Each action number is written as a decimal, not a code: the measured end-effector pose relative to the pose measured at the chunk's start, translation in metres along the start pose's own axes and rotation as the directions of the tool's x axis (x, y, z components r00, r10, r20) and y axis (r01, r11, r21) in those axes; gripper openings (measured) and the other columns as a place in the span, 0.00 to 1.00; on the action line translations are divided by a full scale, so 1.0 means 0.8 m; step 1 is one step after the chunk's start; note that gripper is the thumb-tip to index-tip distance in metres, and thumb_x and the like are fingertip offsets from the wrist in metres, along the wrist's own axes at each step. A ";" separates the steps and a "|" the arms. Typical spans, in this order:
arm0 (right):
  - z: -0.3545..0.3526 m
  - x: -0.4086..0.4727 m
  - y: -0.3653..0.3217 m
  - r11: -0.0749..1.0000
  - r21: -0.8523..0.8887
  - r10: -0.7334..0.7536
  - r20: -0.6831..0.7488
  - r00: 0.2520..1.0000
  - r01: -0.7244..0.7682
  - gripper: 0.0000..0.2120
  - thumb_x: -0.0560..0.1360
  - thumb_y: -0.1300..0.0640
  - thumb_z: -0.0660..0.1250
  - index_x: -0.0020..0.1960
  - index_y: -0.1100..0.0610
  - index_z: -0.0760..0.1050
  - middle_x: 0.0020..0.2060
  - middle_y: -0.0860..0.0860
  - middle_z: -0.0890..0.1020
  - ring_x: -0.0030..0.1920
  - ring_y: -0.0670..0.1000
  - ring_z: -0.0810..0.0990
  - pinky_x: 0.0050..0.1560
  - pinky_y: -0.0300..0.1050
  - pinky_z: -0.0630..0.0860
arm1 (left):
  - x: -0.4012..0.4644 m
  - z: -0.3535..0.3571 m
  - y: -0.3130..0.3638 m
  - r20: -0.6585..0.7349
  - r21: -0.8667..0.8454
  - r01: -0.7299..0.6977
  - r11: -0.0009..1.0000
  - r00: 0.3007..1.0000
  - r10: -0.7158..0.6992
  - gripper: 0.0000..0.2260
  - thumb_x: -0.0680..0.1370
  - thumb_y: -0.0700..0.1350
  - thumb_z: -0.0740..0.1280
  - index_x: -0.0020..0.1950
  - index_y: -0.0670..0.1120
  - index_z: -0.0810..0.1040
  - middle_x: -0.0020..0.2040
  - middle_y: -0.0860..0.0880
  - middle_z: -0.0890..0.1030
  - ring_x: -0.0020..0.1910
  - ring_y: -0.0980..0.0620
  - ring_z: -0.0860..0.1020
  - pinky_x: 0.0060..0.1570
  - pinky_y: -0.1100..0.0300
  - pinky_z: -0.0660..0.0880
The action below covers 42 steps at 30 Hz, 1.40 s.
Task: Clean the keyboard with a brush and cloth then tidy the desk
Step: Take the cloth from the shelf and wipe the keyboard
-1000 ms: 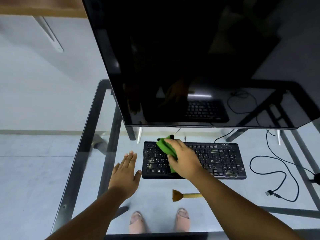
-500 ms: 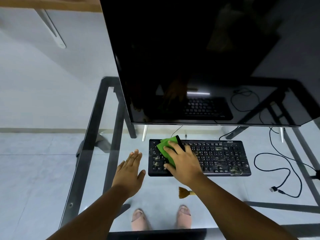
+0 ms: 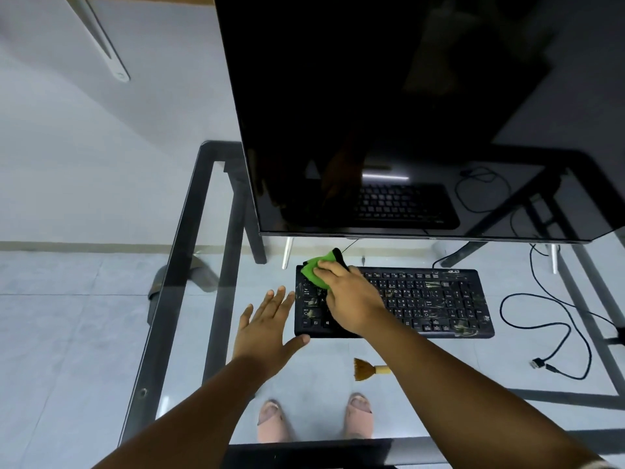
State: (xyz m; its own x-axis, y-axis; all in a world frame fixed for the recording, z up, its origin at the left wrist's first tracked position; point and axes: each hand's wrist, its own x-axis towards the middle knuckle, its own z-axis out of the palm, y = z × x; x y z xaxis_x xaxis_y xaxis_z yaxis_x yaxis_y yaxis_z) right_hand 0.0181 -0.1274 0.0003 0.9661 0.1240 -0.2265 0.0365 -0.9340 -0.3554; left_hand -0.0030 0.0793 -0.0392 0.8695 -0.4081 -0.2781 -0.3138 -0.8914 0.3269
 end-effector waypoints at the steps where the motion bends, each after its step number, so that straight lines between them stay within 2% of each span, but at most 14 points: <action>1: -0.002 0.001 0.005 1.000 -0.005 0.030 -0.003 1.000 -0.030 0.26 0.77 0.58 0.59 0.74 0.45 0.64 0.73 0.39 0.63 0.64 0.53 0.68 0.62 0.52 0.75 | 0.001 0.000 0.000 -0.012 0.007 0.008 1.000 1.000 -0.008 0.38 0.73 0.71 0.47 0.78 0.58 0.42 0.78 0.57 0.41 0.78 0.56 0.40 0.73 0.53 0.40; 5: -0.006 0.006 0.011 0.980 0.025 0.197 -0.086 0.977 -0.195 0.24 0.78 0.58 0.59 0.73 0.49 0.67 0.71 0.42 0.68 0.62 0.54 0.69 0.62 0.50 0.74 | 0.003 -0.003 0.003 -0.009 0.001 0.027 1.000 1.000 -0.027 0.35 0.77 0.68 0.53 0.79 0.58 0.42 0.78 0.56 0.39 0.78 0.55 0.39 0.74 0.51 0.39; 7: -0.001 0.012 -0.007 0.993 0.052 0.109 -0.074 0.991 -0.105 0.26 0.77 0.60 0.59 0.74 0.47 0.66 0.72 0.40 0.66 0.64 0.52 0.67 0.65 0.48 0.72 | 0.003 -0.004 0.004 -0.004 -0.001 0.025 1.000 1.000 -0.025 0.35 0.78 0.67 0.53 0.79 0.58 0.42 0.79 0.56 0.39 0.78 0.55 0.39 0.74 0.50 0.40; 10: 0.004 0.013 -0.020 0.996 0.025 -0.083 -0.020 0.996 0.083 0.27 0.77 0.61 0.59 0.74 0.45 0.65 0.73 0.37 0.64 0.62 0.50 0.66 0.63 0.46 0.72 | 0.004 -0.005 0.004 -0.003 -0.009 0.030 1.000 1.000 -0.030 0.35 0.78 0.67 0.54 0.79 0.57 0.43 0.79 0.56 0.40 0.78 0.54 0.39 0.74 0.50 0.39; 12: 0.003 0.012 -0.008 0.996 0.003 -0.091 -0.008 0.996 0.091 0.26 0.77 0.60 0.58 0.74 0.44 0.66 0.72 0.36 0.65 0.61 0.49 0.67 0.60 0.47 0.74 | 0.004 -0.005 0.005 0.001 0.006 0.029 1.000 1.000 -0.029 0.35 0.78 0.67 0.53 0.79 0.57 0.42 0.79 0.56 0.40 0.78 0.55 0.38 0.74 0.50 0.39; 16: 0.002 0.009 0.004 0.999 0.011 0.049 -0.072 0.996 -0.048 0.25 0.77 0.59 0.58 0.73 0.44 0.67 0.71 0.37 0.67 0.62 0.50 0.68 0.58 0.50 0.76 | 0.002 -0.002 0.003 0.004 -0.003 0.055 0.998 0.998 -0.055 0.37 0.76 0.69 0.51 0.79 0.54 0.44 0.79 0.56 0.40 0.76 0.56 0.37 0.73 0.52 0.38; 18: 0.003 0.012 -0.012 0.999 0.001 0.048 -0.069 0.996 -0.048 0.27 0.77 0.60 0.59 0.74 0.43 0.65 0.72 0.37 0.65 0.62 0.51 0.66 0.55 0.49 0.77 | 0.001 -0.001 0.002 0.002 -0.011 0.083 0.996 0.997 -0.083 0.40 0.74 0.71 0.50 0.80 0.53 0.44 0.79 0.55 0.41 0.76 0.57 0.37 0.73 0.53 0.38; 22: 0.004 0.006 -0.021 0.992 -0.078 -0.095 -0.013 0.995 0.094 0.29 0.76 0.62 0.59 0.74 0.42 0.64 0.73 0.37 0.64 0.61 0.50 0.66 0.54 0.48 0.77 | 0.002 -0.005 -0.003 0.011 -0.036 0.125 0.992 0.992 -0.125 0.43 0.73 0.72 0.55 0.80 0.52 0.44 0.79 0.55 0.41 0.77 0.56 0.39 0.74 0.52 0.39; 26: -0.003 -0.014 0.003 0.962 -0.114 -0.240 0.084 0.967 0.249 0.27 0.76 0.60 0.60 0.72 0.41 0.67 0.71 0.36 0.66 0.60 0.49 0.66 0.47 0.42 0.72 | 0.004 -0.016 -0.029 0.029 -0.041 0.121 0.992 0.992 -0.120 0.46 0.71 0.71 0.63 0.80 0.53 0.44 0.79 0.55 0.42 0.76 0.57 0.38 0.75 0.50 0.41; 28: -0.004 -0.013 0.006 0.970 -0.127 -0.205 0.047 0.978 0.209 0.26 0.76 0.60 0.59 0.72 0.41 0.67 0.71 0.36 0.67 0.59 0.50 0.67 0.46 0.44 0.76 | 0.009 -0.027 -0.044 0.024 -0.022 0.118 0.993 0.993 -0.117 0.43 0.73 0.67 0.64 0.79 0.53 0.44 0.79 0.55 0.42 0.77 0.55 0.40 0.75 0.51 0.41; 32: 0.005 -0.005 -0.017 0.992 -0.093 -0.086 -0.018 0.996 0.084 0.29 0.76 0.61 0.60 0.74 0.42 0.63 0.72 0.36 0.63 0.61 0.51 0.66 0.52 0.47 0.77 | 0.034 -0.051 -0.051 -0.011 -0.027 0.102 0.994 0.995 -0.102 0.33 0.80 0.51 0.62 0.79 0.53 0.45 0.80 0.55 0.45 0.78 0.54 0.43 0.75 0.51 0.44; 36: 0.014 -0.018 -0.018 0.974 -0.101 -0.196 0.049 0.979 0.201 0.29 0.75 0.62 0.60 0.72 0.42 0.66 0.71 0.37 0.66 0.62 0.53 0.67 0.50 0.50 0.79 | 0.060 -0.063 -0.039 0.018 0.020 -0.030 0.999 0.999 0.029 0.32 0.80 0.43 0.59 0.79 0.58 0.45 0.80 0.55 0.45 0.78 0.54 0.44 0.75 0.50 0.47; 39: 0.015 -0.032 -0.008 0.940 -0.125 -0.302 0.123 0.945 0.317 0.26 0.75 0.59 0.59 0.71 0.41 0.67 0.71 0.38 0.68 0.60 0.54 0.70 0.46 0.49 0.79 | 0.071 -0.066 -0.028 0.098 0.094 -0.125 0.988 0.988 0.116 0.36 0.79 0.39 0.59 0.78 0.63 0.43 0.80 0.56 0.41 0.78 0.54 0.42 0.76 0.50 0.45; 42: 0.011 -0.025 -0.009 0.935 -0.147 -0.306 0.121 0.944 0.322 0.26 0.76 0.59 0.59 0.72 0.42 0.66 0.71 0.38 0.67 0.61 0.54 0.69 0.44 0.51 0.79 | 0.075 -0.070 -0.027 0.155 0.165 -0.160 0.973 0.979 0.134 0.41 0.75 0.35 0.59 0.77 0.63 0.41 0.79 0.56 0.40 0.78 0.54 0.40 0.76 0.49 0.45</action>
State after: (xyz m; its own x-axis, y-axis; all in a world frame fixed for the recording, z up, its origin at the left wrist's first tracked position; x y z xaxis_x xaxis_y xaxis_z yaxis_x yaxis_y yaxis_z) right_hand -0.0038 -0.1202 -0.0004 0.8701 0.4435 -0.2151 0.3827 -0.8829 -0.2722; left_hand 0.0773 0.0851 -0.0119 0.7497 -0.5497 -0.3684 -0.5074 -0.8349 0.2132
